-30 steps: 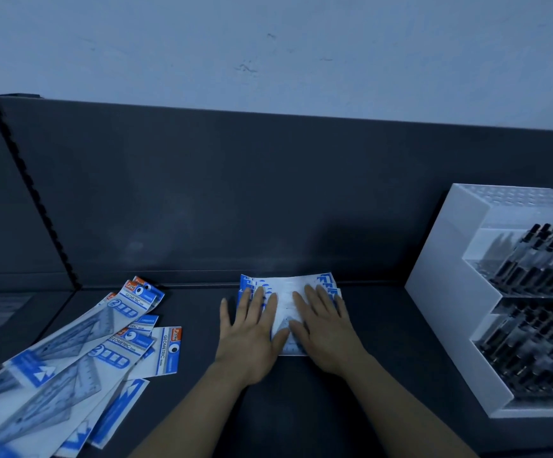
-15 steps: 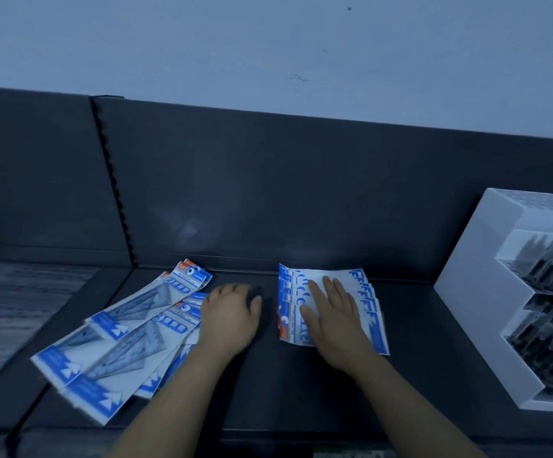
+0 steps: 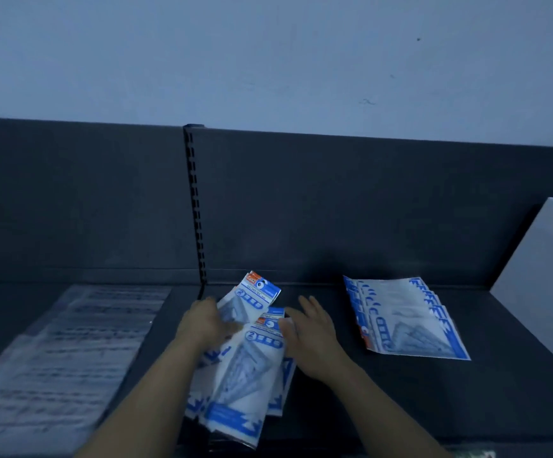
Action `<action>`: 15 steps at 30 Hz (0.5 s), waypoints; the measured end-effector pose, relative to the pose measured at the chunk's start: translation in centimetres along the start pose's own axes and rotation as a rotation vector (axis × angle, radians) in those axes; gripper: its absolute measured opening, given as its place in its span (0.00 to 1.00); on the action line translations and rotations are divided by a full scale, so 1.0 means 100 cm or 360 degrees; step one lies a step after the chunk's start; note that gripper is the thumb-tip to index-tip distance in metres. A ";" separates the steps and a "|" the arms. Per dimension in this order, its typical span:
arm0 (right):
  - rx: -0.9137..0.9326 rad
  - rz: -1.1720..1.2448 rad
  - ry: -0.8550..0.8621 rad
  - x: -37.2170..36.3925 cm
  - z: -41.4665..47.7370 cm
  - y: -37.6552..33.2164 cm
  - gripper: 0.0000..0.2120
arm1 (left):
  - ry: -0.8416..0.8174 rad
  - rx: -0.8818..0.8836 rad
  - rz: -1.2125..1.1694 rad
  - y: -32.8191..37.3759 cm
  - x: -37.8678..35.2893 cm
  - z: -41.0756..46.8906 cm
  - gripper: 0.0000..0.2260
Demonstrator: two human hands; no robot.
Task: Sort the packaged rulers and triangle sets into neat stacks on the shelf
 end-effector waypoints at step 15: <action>-0.0367 0.0066 0.0180 -0.016 0.011 -0.055 0.19 | 0.0013 -0.0155 -0.0907 -0.042 0.049 0.014 0.07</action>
Point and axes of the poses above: each hand's wrist, its own z-axis towards the middle knuckle, its own x-axis out of the back of the hand, y = z × x, the point moved 5 cm from there along z, towards the middle knuckle, and after that the axes turned 3 degrees about x, right-handed, at the moved point
